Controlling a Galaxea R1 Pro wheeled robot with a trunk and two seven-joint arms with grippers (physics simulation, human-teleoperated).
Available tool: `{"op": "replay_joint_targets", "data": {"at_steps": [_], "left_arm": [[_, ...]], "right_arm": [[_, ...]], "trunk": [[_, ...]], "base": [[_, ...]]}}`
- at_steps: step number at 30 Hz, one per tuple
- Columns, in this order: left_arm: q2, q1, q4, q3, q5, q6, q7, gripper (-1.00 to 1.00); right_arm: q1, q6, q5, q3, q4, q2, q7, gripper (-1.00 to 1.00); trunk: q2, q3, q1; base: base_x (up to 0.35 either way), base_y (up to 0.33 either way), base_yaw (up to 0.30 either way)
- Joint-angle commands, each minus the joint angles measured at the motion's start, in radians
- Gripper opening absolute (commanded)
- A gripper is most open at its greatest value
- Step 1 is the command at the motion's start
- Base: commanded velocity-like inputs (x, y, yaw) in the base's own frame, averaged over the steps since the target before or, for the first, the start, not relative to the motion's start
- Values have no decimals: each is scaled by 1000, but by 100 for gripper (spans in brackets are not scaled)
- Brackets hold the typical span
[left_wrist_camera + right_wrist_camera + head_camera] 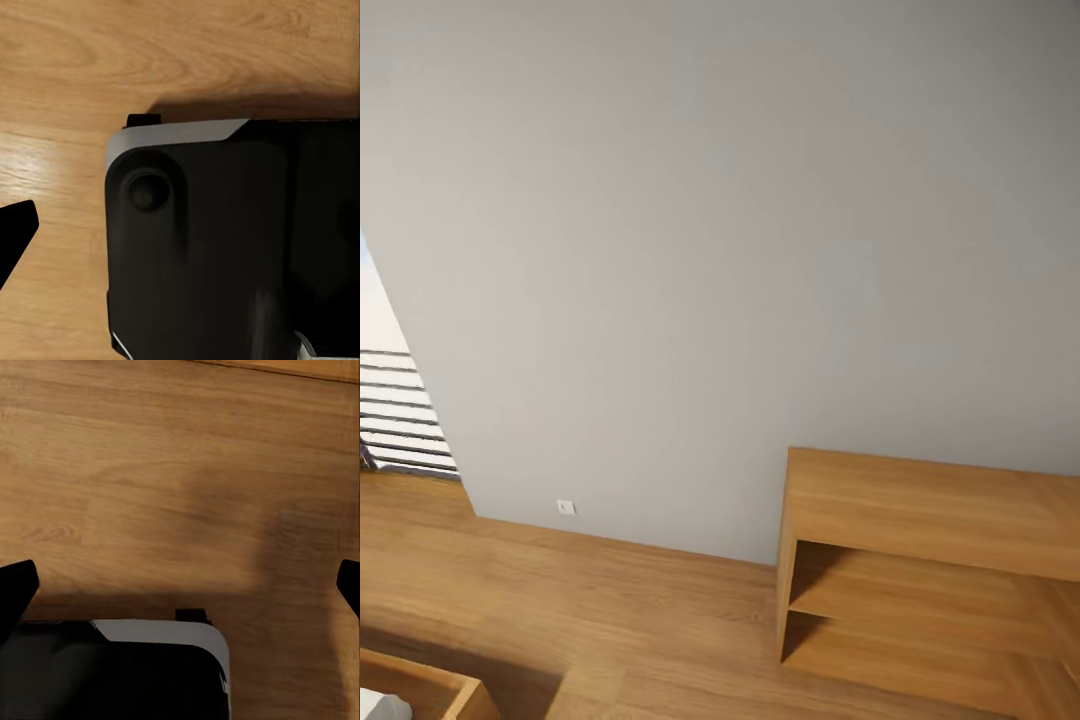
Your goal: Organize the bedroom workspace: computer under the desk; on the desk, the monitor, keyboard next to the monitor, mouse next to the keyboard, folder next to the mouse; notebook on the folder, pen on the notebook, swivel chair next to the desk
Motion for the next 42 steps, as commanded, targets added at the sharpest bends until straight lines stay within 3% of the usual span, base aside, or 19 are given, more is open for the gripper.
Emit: {"op": "replay_joint_targets", "data": {"at_steps": [1, 6, 11, 19, 23, 31, 34, 35, 38, 42], "left_arm": [[0, 0, -5, 0, 0, 1, -1, 100], [1, 0, -19, -1, 0, -3, -1, 100], [2, 0, -39, -1, 0, -32, -1, 100], [9, 0, -89, -1, -1, -95, 0, 100], [13, 0, -102, -1, -1, -101, 1, 100], [16, 0, -117, 2, 2, -111, 3, 100], [22, 0, -124, 5, 26, -137, 4, 100], [27, 0, -128, 25, 109, -199, 4, 100], [31, 0, -129, 37, 186, -258, 3, 100], [34, 0, -129, 44, 235, -315, 1, 100]], "right_arm": [[0, -24, -2, 0, 0, 0, 0, 100], [0, -122, -2, -1, -18, 3, -1, 100], [0, -146, -4, -1, -107, 3, -3, 100], [-29, -144, -12, -1, -223, 0, -4, 100], [-64, -140, -12, -1, -229, 3, -5, 100], [-154, -56, -14, -2, -229, 6, -6, 100], [-185, -36, -13, -2, -228, 5, -8, 100], [-200, -30, -14, -4, -229, 4, -27, 100], [-205, -35, -14, -6, -225, 6, -39, 100], [-207, -54, -14, -4, -180, 11, -45, 100]], "trunk": [[6, 3, -4], [41, 23, -23], [76, 44, -42], [132, 75, -73], [160, 85, -88], [216, 102, -119], [237, 108, -130], [244, 111, -134], [258, 116, -142], [258, 114, -142]], "base": [[0, 0, 212], [0, 0, 210], [0, 0, 192], [0, 0, 163], [0, 0, 162], [0, 0, 160], [0, 0, 201], [0, 0, 258], [0, 0, 258], [0, 0, 259]]}}
